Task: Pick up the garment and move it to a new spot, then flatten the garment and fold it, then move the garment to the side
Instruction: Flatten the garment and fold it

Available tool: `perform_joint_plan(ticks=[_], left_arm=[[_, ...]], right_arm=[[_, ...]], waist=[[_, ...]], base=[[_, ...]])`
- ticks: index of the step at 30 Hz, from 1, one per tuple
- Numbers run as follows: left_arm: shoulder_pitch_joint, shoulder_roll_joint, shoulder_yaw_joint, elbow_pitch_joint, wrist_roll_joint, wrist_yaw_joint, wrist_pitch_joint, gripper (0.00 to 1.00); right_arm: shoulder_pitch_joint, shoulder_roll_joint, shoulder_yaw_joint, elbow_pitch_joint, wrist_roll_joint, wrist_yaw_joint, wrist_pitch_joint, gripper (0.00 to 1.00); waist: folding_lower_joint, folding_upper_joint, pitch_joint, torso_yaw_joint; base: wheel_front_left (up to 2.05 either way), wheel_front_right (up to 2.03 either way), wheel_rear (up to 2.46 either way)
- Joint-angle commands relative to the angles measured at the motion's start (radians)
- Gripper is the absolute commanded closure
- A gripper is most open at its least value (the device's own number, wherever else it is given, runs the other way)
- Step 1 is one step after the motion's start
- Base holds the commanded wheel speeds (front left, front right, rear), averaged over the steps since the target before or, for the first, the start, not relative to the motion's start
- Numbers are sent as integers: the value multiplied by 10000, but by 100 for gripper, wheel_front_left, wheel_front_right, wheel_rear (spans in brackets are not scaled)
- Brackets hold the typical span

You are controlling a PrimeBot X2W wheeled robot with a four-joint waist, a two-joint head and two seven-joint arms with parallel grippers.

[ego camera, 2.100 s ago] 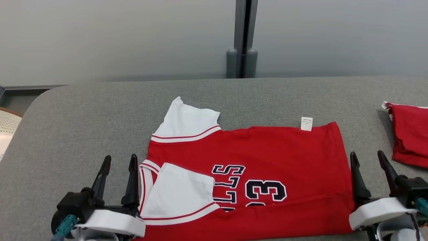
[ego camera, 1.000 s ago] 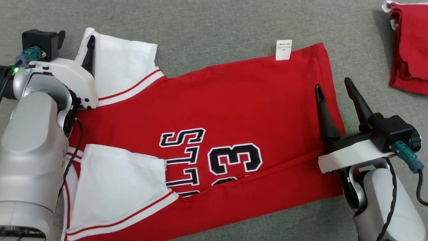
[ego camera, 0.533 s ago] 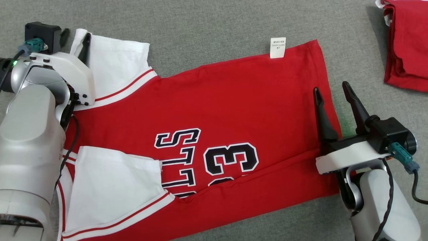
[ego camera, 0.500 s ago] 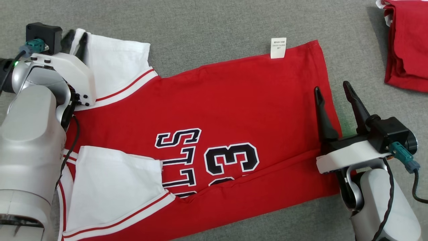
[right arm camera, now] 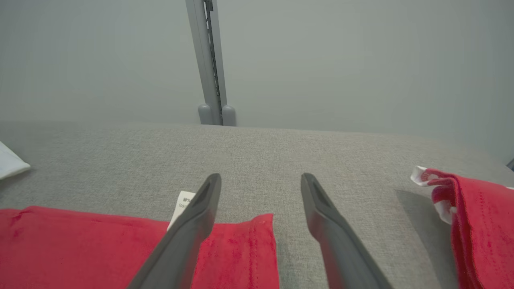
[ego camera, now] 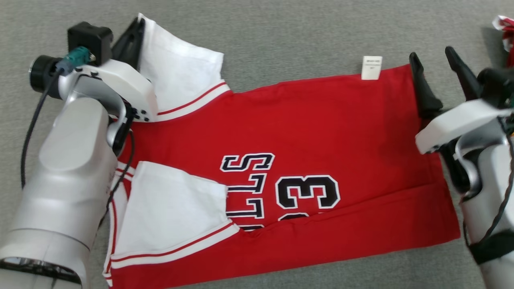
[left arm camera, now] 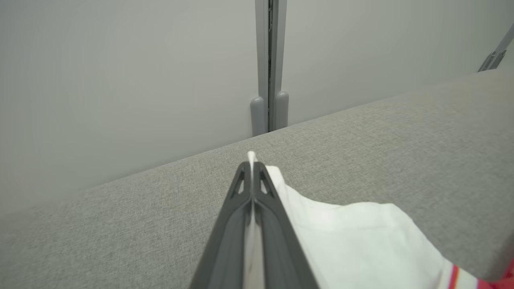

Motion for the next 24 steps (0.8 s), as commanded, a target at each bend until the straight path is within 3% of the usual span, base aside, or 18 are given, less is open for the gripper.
perform_joint_plan(ticks=[1,13,24], left_arm=[[299,4,-227,-291,-230,-13,-98,100],[1310,209,-1188,-2255,-1185,-14,-278,100],[1850,482,-1263,-2733,-1444,78,-117,100]], right_arm=[[-426,-325,118,237,317,-17,386,0],[-1690,-2001,1229,2534,2029,-14,2645,0],[-1618,-2404,2199,3287,3097,-13,3073,0]], waist=[[0,0,-74,374],[0,0,-269,1273],[0,0,-564,1244]], base=[[0,0,0],[0,0,0],[0,0,0]])
